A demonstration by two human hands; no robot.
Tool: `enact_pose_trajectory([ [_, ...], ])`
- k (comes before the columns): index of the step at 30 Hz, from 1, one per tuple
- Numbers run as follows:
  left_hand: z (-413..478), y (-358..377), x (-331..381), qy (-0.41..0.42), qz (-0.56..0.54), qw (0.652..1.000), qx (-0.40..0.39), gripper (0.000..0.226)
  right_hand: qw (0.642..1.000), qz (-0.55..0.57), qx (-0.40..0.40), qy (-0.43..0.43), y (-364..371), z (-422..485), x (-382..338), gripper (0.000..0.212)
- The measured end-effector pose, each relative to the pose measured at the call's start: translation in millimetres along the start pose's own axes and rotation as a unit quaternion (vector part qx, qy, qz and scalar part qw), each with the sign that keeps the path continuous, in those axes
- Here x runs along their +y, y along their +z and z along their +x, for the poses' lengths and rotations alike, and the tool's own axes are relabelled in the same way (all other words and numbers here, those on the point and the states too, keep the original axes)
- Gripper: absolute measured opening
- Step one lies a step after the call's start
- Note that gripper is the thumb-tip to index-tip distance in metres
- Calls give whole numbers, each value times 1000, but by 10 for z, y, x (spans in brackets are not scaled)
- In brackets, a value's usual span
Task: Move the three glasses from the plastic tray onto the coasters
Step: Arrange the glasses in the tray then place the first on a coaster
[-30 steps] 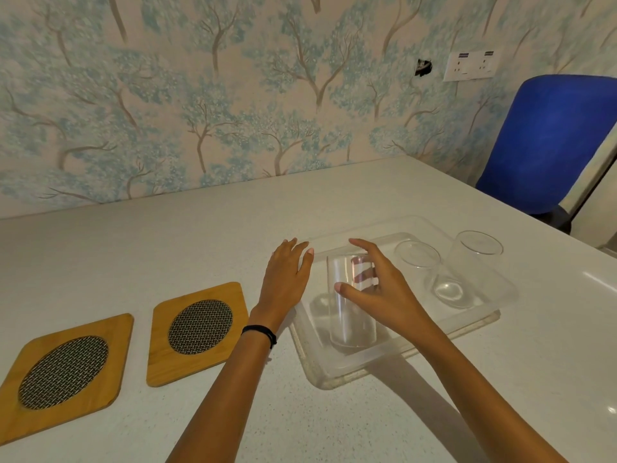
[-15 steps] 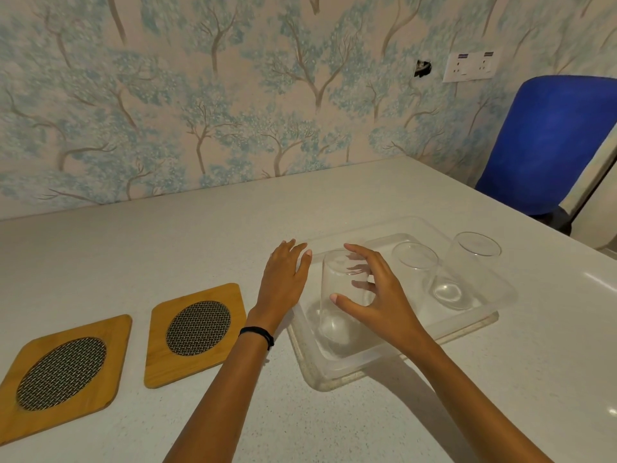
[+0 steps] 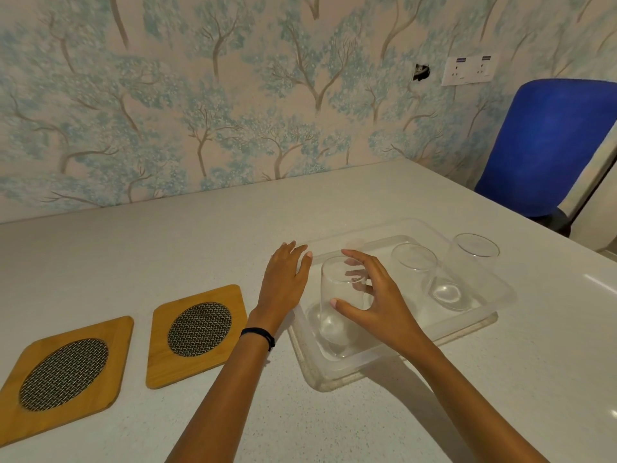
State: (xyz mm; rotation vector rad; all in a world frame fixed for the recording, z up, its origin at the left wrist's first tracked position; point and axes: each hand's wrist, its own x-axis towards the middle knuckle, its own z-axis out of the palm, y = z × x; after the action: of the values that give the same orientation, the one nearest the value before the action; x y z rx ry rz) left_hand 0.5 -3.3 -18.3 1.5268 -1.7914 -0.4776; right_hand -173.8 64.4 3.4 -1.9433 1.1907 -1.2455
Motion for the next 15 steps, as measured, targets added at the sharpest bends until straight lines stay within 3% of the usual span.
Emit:
enact_pose_trajectory([
  [9, -5, 0, -3, -1, -6, 1000, 1, 43, 1000, -27, -10, -8, 2, -2, 0, 72],
  [15, -58, -9, 15, -38, 12, 997, 62, 42, 998, -41, -34, -21, -8, -12, 7, 75],
])
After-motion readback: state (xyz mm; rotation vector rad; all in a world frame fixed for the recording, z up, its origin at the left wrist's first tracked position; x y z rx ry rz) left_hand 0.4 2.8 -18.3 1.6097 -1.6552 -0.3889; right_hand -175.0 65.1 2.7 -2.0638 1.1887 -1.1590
